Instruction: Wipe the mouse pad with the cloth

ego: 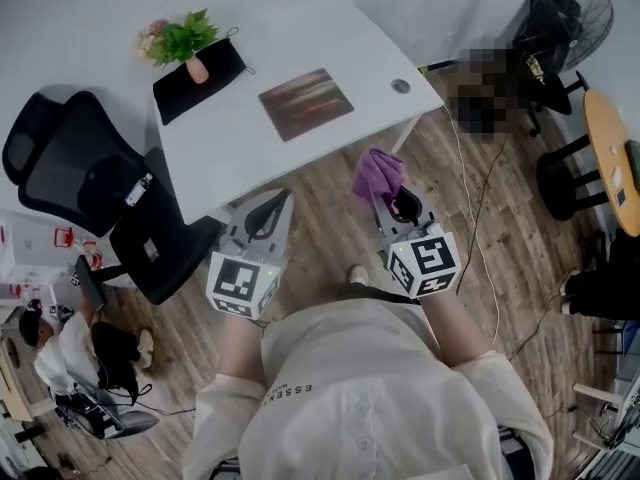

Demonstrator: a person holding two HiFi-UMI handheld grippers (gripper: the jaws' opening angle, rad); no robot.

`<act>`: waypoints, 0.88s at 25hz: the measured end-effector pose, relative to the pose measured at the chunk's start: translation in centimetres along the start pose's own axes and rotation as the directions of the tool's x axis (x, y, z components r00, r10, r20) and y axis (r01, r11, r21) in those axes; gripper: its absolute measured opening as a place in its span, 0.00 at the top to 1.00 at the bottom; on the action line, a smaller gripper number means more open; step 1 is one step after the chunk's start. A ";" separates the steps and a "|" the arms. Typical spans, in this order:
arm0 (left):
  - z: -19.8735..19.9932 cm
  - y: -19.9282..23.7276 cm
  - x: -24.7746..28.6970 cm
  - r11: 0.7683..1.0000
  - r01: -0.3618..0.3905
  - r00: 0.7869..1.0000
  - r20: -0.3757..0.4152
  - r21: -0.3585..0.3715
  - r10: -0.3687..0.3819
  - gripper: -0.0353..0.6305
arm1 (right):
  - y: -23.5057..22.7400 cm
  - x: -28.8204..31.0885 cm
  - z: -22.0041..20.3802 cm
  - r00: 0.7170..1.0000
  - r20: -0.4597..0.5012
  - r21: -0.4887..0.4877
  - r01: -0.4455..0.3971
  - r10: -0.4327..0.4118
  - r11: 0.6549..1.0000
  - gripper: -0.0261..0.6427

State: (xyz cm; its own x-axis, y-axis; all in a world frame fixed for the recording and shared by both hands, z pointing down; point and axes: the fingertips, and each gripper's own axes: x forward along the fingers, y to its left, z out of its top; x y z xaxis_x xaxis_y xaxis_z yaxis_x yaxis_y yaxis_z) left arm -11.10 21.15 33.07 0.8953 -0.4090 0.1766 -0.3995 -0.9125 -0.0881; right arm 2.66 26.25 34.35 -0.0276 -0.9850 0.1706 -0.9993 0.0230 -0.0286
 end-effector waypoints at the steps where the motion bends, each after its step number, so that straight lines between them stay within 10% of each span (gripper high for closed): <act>1: 0.3 -0.2 1.3 1.000 -0.013 1.000 0.000 -0.002 0.013 0.94 | -1.4 0.6 0.3 1.000 -0.001 -0.005 -0.014 0.014 1.000 0.83; 22: -1.4 12.1 13.6 0.964 -0.256 0.965 -0.071 -0.069 0.252 0.94 | -9.9 20.8 1.0 0.968 -0.098 -0.026 -0.235 0.232 0.972 0.83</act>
State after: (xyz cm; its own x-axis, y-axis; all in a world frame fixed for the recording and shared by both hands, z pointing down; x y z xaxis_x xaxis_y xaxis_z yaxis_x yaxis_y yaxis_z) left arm -4.00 4.55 35.75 0.7496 -0.6251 0.2176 -0.6283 -0.7754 -0.0628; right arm 11.98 5.40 37.18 -0.2608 -0.9311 0.2551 -0.9650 0.2588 -0.0420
